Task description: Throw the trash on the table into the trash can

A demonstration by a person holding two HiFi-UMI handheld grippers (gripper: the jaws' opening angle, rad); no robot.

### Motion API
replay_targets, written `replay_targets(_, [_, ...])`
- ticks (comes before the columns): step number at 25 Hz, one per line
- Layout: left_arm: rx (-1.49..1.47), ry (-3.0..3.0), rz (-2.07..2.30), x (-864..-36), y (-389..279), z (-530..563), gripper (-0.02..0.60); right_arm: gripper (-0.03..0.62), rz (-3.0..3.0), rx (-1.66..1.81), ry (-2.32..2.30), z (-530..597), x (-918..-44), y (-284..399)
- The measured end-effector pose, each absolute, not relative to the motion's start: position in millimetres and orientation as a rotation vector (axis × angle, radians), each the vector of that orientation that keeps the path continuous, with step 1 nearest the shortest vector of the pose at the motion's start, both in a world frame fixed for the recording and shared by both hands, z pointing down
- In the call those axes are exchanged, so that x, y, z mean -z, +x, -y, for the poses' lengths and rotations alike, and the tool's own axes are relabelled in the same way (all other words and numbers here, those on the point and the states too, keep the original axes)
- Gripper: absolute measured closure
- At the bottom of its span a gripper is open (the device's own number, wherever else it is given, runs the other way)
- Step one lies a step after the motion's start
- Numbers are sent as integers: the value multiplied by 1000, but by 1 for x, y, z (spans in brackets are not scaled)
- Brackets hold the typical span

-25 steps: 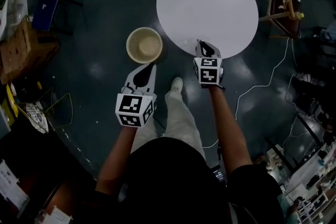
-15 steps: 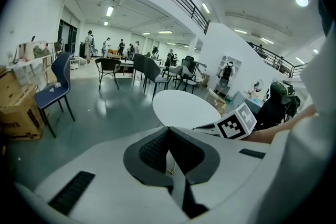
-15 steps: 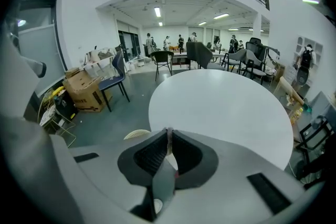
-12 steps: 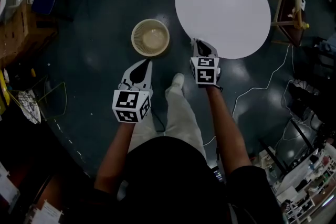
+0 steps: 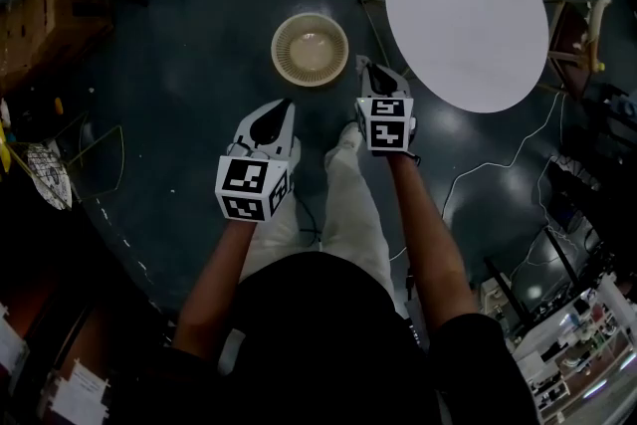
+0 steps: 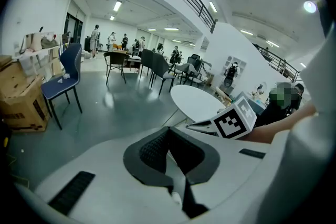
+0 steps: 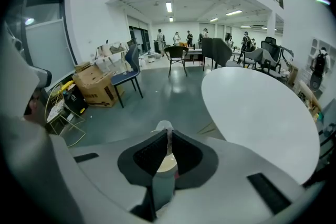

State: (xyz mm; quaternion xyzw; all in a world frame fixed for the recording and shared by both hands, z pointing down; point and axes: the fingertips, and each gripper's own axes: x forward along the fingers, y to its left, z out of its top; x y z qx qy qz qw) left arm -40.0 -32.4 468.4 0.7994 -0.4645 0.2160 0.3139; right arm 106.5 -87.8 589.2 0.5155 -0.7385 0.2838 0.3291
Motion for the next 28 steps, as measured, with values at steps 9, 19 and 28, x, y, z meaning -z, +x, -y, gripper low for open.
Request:
replay_targets(9, [-546,2058,1242,-512,-95,41,568,553,1997,-696,1212,96,-617,20])
replay_targets(19, [-562,2008,1224,-594,-122,50,568,553,1962,-729,1146,99,-697,-15])
replay_targets(28, [-582,1987,1187,-672,-133,48,568,553,1950,-747,1120,100,-772,-35])
